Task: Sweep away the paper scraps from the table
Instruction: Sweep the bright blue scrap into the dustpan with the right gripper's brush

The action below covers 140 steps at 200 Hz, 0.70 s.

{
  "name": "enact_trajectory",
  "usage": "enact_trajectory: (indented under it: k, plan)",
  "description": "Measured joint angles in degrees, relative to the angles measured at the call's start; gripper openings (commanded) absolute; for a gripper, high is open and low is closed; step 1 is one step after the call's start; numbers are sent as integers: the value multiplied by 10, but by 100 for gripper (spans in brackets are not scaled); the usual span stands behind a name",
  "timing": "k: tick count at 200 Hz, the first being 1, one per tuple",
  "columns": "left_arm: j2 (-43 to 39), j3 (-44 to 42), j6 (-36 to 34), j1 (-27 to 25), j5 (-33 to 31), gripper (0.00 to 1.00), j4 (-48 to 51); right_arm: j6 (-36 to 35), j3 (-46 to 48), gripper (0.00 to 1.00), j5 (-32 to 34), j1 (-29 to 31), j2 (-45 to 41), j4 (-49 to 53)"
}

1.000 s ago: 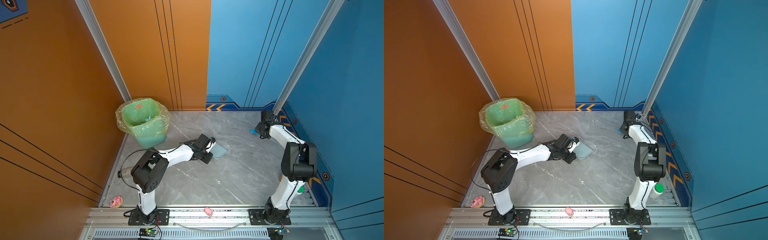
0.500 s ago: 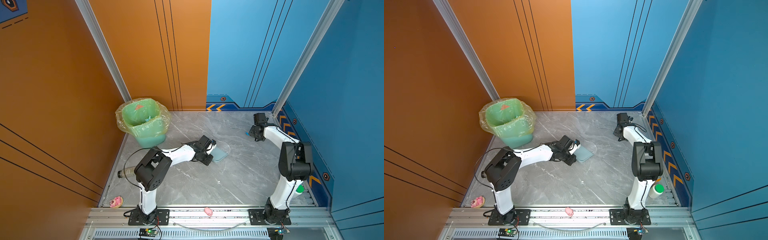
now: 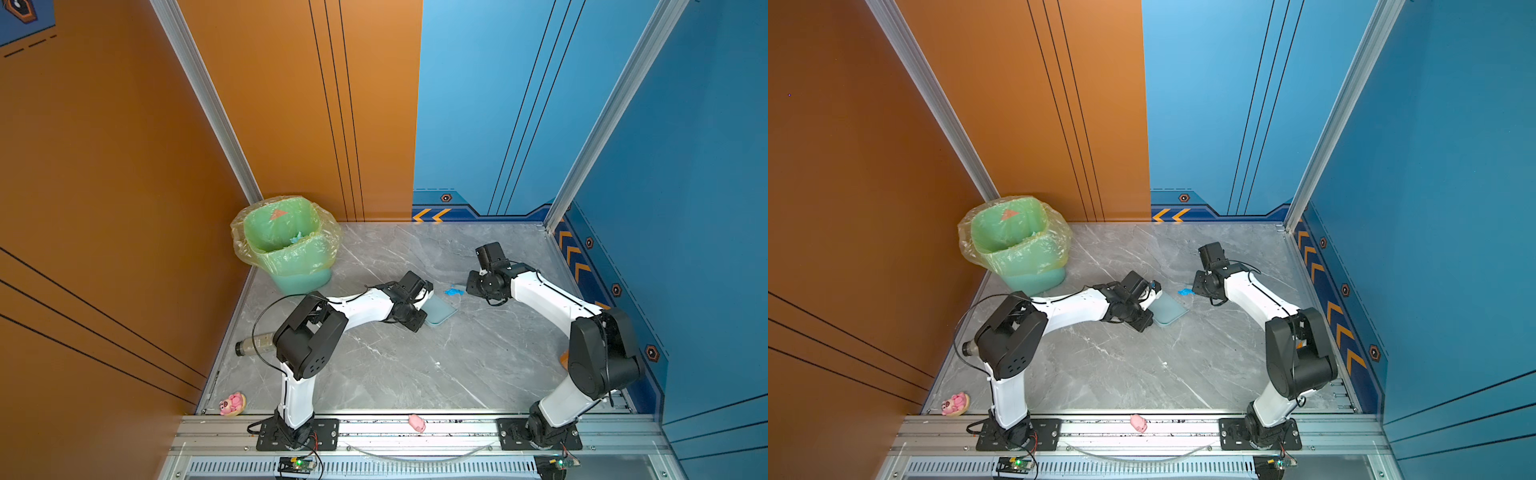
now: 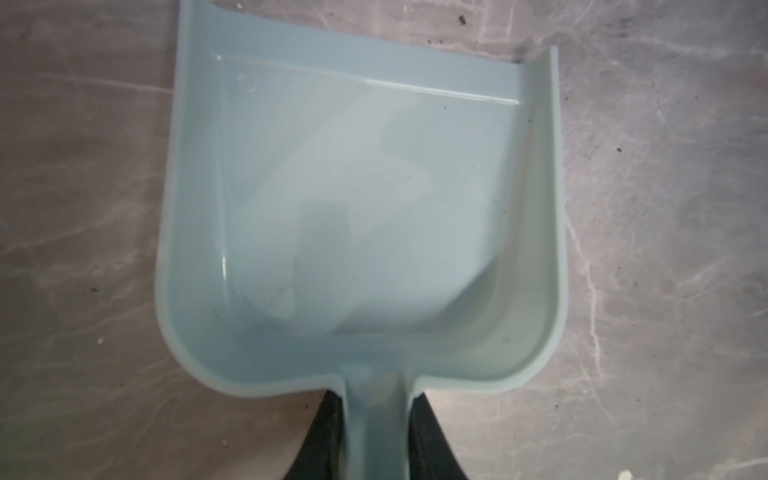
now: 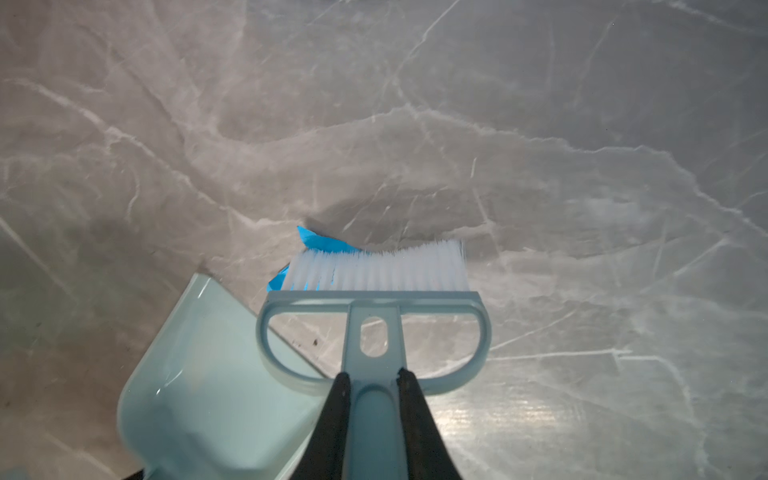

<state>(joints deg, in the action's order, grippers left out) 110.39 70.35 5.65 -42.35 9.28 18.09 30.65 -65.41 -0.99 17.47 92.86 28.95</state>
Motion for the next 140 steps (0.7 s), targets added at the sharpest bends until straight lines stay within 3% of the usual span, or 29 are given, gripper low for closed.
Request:
enact_trajectory:
  k: [52, 140]
  plan:
    - [2, 6, 0, -1, 0, 0, 1, -19, 7, 0, -55, -22, -45, -1]
    - [2, 32, -2, -22, -38, 0, 51, -33, -21, 0, -22, -44, -5, -6]
